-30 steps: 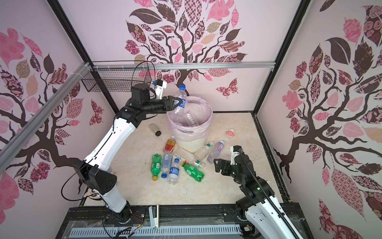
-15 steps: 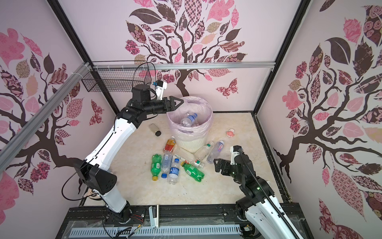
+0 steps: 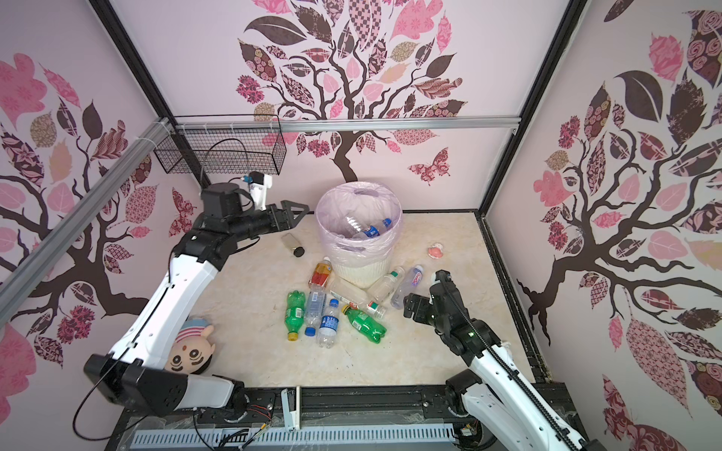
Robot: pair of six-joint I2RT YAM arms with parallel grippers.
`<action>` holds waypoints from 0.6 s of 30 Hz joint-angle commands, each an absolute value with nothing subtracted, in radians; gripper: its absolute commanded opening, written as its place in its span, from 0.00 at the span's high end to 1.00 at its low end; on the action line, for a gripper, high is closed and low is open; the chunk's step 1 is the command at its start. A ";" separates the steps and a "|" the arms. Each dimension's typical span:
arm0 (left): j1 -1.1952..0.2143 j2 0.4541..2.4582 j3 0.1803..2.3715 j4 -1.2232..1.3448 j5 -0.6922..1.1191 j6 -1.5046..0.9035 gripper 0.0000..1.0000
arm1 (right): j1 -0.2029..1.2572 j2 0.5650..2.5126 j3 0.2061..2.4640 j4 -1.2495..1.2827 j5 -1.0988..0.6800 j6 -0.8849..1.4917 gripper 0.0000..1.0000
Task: Throw the plastic bottles in the bin
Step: Pick up the plastic bottle from the middle-right of the table.
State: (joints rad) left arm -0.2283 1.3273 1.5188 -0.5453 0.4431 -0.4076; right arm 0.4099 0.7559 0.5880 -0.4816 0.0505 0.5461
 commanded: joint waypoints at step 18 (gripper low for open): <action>-0.226 0.832 1.044 -0.848 0.127 -0.186 0.04 | 0.278 1.257 0.796 -0.286 0.106 0.429 0.17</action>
